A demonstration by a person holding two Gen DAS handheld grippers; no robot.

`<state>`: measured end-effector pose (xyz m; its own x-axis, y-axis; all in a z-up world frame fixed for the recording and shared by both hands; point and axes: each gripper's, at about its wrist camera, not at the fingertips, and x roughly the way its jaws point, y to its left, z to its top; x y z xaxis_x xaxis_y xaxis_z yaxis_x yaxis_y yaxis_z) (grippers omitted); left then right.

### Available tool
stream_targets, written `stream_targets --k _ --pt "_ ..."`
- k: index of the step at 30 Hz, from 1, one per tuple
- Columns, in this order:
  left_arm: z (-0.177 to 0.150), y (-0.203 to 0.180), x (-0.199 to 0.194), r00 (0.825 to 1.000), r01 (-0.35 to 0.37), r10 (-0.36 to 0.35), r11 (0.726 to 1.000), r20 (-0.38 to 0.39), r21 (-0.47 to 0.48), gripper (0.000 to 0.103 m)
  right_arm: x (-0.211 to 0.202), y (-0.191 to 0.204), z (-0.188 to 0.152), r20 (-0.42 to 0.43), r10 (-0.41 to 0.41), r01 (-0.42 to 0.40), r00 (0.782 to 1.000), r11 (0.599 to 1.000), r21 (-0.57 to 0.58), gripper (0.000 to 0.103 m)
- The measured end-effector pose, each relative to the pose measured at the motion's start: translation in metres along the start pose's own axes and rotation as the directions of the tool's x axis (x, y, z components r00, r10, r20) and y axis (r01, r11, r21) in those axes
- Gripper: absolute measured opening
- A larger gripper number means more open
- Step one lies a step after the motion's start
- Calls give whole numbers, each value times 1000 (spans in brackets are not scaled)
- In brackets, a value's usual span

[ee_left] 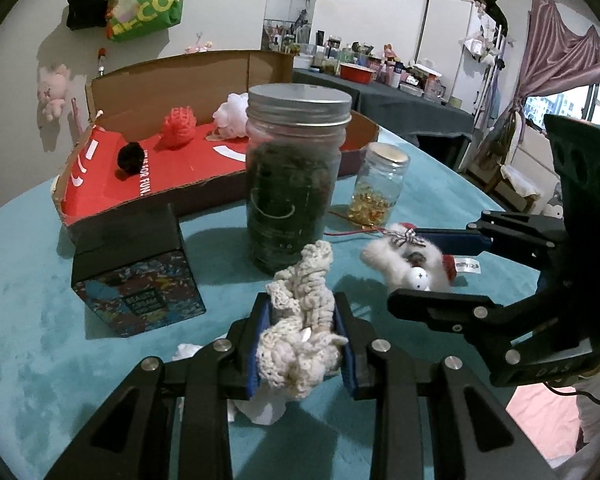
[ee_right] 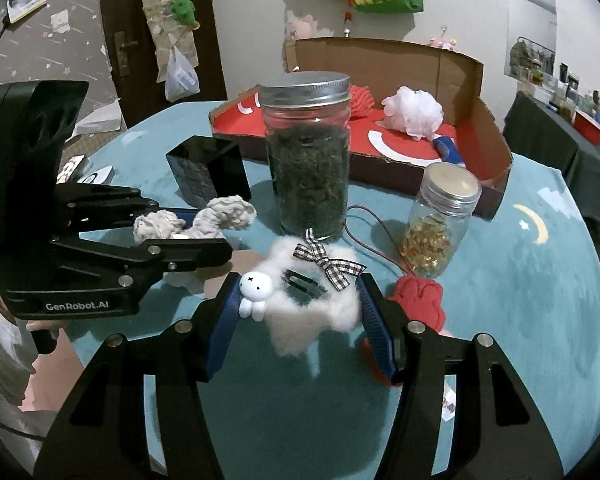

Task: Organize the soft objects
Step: 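Lift the cream knit piece and sheep plush and carry both toward the box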

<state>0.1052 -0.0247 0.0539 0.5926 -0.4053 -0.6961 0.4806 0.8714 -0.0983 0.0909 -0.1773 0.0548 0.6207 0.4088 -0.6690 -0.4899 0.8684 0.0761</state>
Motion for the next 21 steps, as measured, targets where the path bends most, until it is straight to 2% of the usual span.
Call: stream_targets --k 10,21 --pt "-3 14 -9 1000 -17 17 999 -1 -37 32 3 -1 0 0 1 -1 1000 1000 0 56" --pt "-12 55 -34 996 -94 95 990 0 -105 32 -14 -20 -1 -26 -40 41 999 999 23 56"
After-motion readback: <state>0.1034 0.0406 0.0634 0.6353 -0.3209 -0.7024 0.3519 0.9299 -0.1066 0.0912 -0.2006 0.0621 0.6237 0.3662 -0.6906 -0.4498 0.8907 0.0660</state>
